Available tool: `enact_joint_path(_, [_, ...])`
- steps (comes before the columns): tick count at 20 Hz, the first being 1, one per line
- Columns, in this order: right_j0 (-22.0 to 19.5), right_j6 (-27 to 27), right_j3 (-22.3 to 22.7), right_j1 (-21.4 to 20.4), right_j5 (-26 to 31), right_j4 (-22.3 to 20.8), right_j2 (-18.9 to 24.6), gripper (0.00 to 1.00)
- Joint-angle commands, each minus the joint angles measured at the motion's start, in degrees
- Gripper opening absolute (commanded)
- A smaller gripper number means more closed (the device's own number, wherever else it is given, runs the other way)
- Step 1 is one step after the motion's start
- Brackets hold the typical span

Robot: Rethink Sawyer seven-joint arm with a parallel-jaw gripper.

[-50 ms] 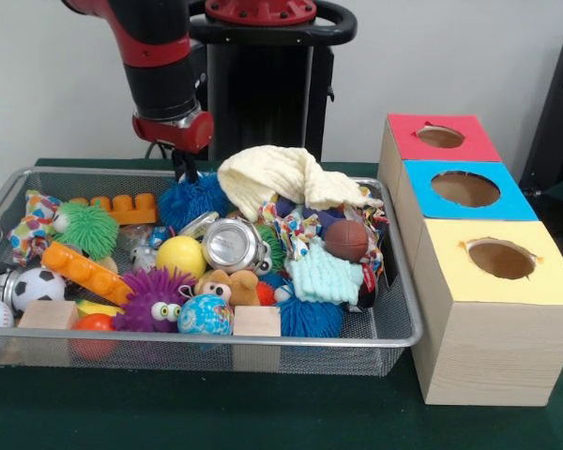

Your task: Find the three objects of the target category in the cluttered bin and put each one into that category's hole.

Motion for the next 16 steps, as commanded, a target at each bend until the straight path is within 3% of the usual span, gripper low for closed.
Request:
enact_joint_path(1, [0.72, 9.74, 1.39, -1.26, 2.92, 0.3, 4.1, 0.0])
enact_joint_path(7, [2.96, 3.31, -8.4, -6.16, 15.79, -1.55, -1.51, 0.0])
enact_joint_path(11, [3.52, 2.12, -12.51, -6.14, 22.2, -2.87, -3.63, 0.0])
enact_joint_path(16, [2.95, 1.98, -14.67, -5.19, 24.44, -4.27, -3.02, 0.0])
